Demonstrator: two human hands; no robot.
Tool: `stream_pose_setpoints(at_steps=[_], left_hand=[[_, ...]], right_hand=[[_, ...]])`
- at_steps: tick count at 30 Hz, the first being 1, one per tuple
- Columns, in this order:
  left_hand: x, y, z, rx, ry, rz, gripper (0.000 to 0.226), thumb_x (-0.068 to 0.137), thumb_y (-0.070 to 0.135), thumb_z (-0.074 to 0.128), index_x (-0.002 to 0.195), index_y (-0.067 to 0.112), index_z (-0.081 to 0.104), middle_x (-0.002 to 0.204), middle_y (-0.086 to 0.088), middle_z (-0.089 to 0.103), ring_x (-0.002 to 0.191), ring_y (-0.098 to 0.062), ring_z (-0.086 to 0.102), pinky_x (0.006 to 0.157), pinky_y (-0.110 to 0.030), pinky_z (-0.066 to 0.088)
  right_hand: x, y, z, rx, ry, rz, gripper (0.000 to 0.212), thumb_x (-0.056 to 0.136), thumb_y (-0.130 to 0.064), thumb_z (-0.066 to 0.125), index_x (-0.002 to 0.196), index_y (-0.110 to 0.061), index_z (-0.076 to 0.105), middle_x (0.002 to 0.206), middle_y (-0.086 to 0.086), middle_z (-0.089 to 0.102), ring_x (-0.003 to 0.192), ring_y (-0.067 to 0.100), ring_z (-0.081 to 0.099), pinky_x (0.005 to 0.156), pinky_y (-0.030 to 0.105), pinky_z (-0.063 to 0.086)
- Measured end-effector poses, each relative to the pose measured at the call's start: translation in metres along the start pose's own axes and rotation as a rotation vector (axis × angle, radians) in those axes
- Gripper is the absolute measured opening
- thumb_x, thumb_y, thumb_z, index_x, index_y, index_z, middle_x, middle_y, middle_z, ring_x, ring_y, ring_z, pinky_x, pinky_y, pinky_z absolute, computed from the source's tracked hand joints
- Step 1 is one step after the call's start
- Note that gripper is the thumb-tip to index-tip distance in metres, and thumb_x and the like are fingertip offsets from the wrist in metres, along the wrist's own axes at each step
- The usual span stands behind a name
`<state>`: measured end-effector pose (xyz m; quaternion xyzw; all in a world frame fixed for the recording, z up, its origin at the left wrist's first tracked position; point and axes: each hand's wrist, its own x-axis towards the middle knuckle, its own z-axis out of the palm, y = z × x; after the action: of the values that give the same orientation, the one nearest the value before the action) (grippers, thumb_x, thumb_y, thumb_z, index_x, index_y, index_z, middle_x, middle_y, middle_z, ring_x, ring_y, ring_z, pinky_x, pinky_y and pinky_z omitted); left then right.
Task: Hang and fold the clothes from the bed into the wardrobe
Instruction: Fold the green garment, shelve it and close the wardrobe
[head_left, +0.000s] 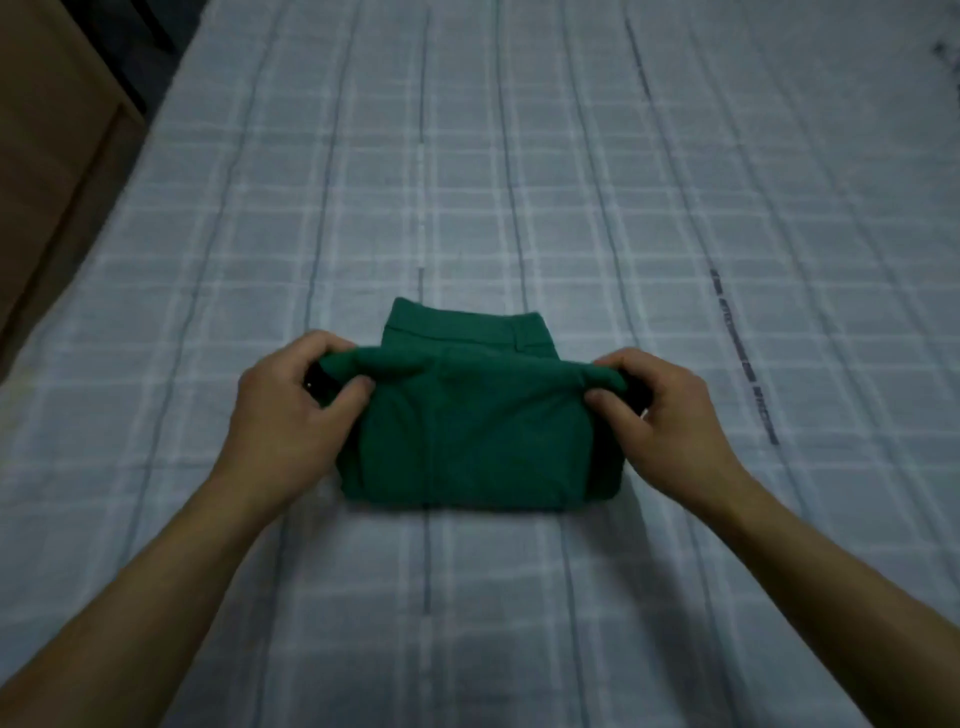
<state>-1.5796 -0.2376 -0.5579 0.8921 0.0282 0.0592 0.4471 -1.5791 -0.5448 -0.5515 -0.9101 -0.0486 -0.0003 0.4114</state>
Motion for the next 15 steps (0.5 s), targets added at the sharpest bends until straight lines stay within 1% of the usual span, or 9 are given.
stream_pose_setpoints(at_steps=[3, 5, 7, 8, 9, 10, 12, 13, 15], left_hand=[[0.055, -0.008, 0.017, -0.013, 0.104, -0.074, 0.012, 0.081, 0.015, 0.075, 0.082, 0.02, 0.065, 0.074, 0.008, 0.066, 0.068, -0.012, 0.063, 0.065, -0.031, 0.052], [0.085, -0.017, 0.033, -0.044, 0.148, -0.193, 0.012, 0.082, 0.021, 0.076, 0.084, 0.017, 0.065, 0.08, 0.004, 0.067, 0.076, -0.017, 0.065, 0.071, -0.034, 0.056], [0.101, -0.028, 0.048, -0.026, 0.167, -0.327, 0.017, 0.085, 0.024, 0.075, 0.096, 0.017, 0.064, 0.091, 0.002, 0.066, 0.087, -0.021, 0.066, 0.081, -0.036, 0.056], [0.103, -0.032, 0.055, 0.017, 0.17, -0.366, 0.022, 0.087, 0.026, 0.073, 0.105, 0.018, 0.062, 0.099, 0.002, 0.065, 0.094, -0.021, 0.065, 0.085, -0.036, 0.054], [0.101, -0.034, 0.059, 0.064, 0.167, -0.365, 0.027, 0.088, 0.027, 0.07, 0.111, 0.019, 0.06, 0.106, 0.001, 0.064, 0.1, -0.022, 0.063, 0.089, -0.036, 0.051], [0.095, -0.033, 0.061, 0.126, 0.161, -0.31, 0.028, 0.09, 0.028, 0.067, 0.115, 0.019, 0.059, 0.112, 0.0, 0.062, 0.105, -0.022, 0.06, 0.092, -0.037, 0.049], [0.076, -0.024, 0.059, 0.298, 0.148, -0.069, 0.024, 0.091, 0.029, 0.062, 0.112, 0.019, 0.061, 0.115, -0.003, 0.06, 0.108, -0.026, 0.054, 0.093, -0.042, 0.045], [0.066, -0.02, 0.056, 0.382, 0.135, 0.065, 0.022, 0.089, 0.029, 0.061, 0.108, 0.017, 0.064, 0.115, -0.005, 0.061, 0.108, -0.028, 0.053, 0.091, -0.043, 0.044], [0.043, -0.013, 0.05, 0.495, 0.108, 0.289, 0.021, 0.083, 0.026, 0.066, 0.099, 0.012, 0.069, 0.116, -0.009, 0.063, 0.106, -0.033, 0.053, 0.086, -0.041, 0.041]], right_hand=[[0.058, 0.008, 0.006, -0.006, 0.055, 0.012, 0.009, 0.085, -0.01, 0.07, 0.089, -0.017, 0.068, 0.08, -0.009, 0.067, 0.075, 0.006, 0.061, 0.069, 0.017, 0.045], [0.094, 0.017, 0.015, -0.022, 0.085, 0.053, 0.011, 0.084, -0.013, 0.073, 0.094, -0.016, 0.069, 0.086, -0.005, 0.068, 0.081, 0.011, 0.063, 0.076, 0.021, 0.049], [0.119, 0.025, 0.025, -0.018, 0.057, 0.136, 0.021, 0.085, -0.015, 0.073, 0.105, -0.015, 0.069, 0.096, -0.002, 0.068, 0.089, 0.012, 0.063, 0.084, 0.026, 0.052], [0.126, 0.03, 0.031, -0.037, 0.026, 0.173, 0.027, 0.086, -0.016, 0.072, 0.113, -0.016, 0.067, 0.105, 0.0, 0.067, 0.095, 0.012, 0.063, 0.088, 0.026, 0.051], [0.129, 0.033, 0.035, -0.087, -0.001, 0.189, 0.032, 0.088, -0.017, 0.07, 0.119, -0.017, 0.063, 0.114, 0.002, 0.064, 0.103, 0.013, 0.06, 0.091, 0.023, 0.047], [0.127, 0.035, 0.039, -0.155, -0.019, 0.17, 0.035, 0.089, -0.019, 0.068, 0.124, -0.018, 0.061, 0.121, 0.003, 0.061, 0.109, 0.015, 0.057, 0.093, 0.02, 0.041], [0.111, 0.032, 0.041, -0.246, -0.032, 0.03, 0.033, 0.09, -0.021, 0.065, 0.123, -0.018, 0.061, 0.124, 0.005, 0.057, 0.114, 0.018, 0.053, 0.095, 0.016, 0.031], [0.099, 0.028, 0.042, -0.249, -0.044, -0.064, 0.03, 0.09, -0.021, 0.065, 0.12, -0.016, 0.063, 0.122, 0.006, 0.057, 0.114, 0.02, 0.053, 0.097, 0.017, 0.032], [0.071, 0.021, 0.043, -0.241, -0.099, -0.229, 0.028, 0.088, -0.023, 0.064, 0.115, -0.014, 0.067, 0.121, 0.007, 0.057, 0.113, 0.023, 0.054, 0.101, 0.029, 0.039]])
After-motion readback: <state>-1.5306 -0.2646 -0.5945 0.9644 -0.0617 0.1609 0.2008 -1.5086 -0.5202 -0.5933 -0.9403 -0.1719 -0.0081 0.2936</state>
